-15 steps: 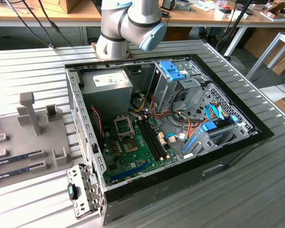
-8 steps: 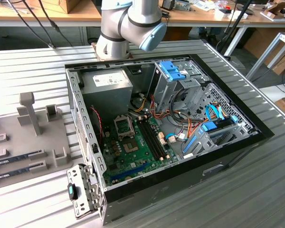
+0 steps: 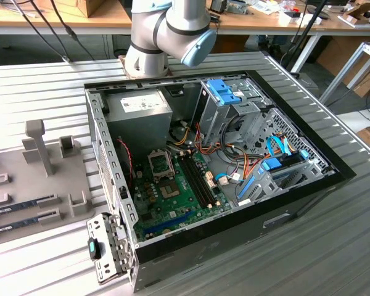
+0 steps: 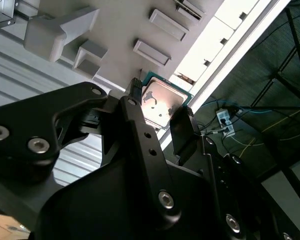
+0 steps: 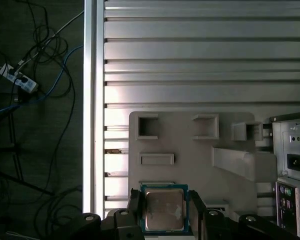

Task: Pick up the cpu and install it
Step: 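Pick up the cpu and move it towards the insertion slot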

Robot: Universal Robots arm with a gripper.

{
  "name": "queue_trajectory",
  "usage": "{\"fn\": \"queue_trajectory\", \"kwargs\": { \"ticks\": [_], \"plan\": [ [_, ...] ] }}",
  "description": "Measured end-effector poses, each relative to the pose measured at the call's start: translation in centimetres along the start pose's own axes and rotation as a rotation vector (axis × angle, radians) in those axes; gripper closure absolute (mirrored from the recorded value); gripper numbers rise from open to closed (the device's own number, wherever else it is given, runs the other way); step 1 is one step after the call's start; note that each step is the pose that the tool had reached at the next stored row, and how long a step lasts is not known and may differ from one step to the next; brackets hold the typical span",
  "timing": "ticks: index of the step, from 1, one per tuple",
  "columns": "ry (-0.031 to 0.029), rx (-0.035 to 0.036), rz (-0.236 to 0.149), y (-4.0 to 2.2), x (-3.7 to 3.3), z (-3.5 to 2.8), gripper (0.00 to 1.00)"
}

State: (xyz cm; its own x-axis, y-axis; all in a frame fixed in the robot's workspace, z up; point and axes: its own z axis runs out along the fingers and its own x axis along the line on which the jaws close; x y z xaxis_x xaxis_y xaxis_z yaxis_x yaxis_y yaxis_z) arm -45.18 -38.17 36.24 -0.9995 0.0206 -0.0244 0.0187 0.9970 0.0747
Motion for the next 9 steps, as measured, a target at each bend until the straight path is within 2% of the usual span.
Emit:
{"fn": "queue_trajectory", "kwargs": {
  "ticks": [9],
  "plan": [
    [0.0000,-0.0010,0.000,0.05,-0.02,-0.64,0.53]
  ]
}}
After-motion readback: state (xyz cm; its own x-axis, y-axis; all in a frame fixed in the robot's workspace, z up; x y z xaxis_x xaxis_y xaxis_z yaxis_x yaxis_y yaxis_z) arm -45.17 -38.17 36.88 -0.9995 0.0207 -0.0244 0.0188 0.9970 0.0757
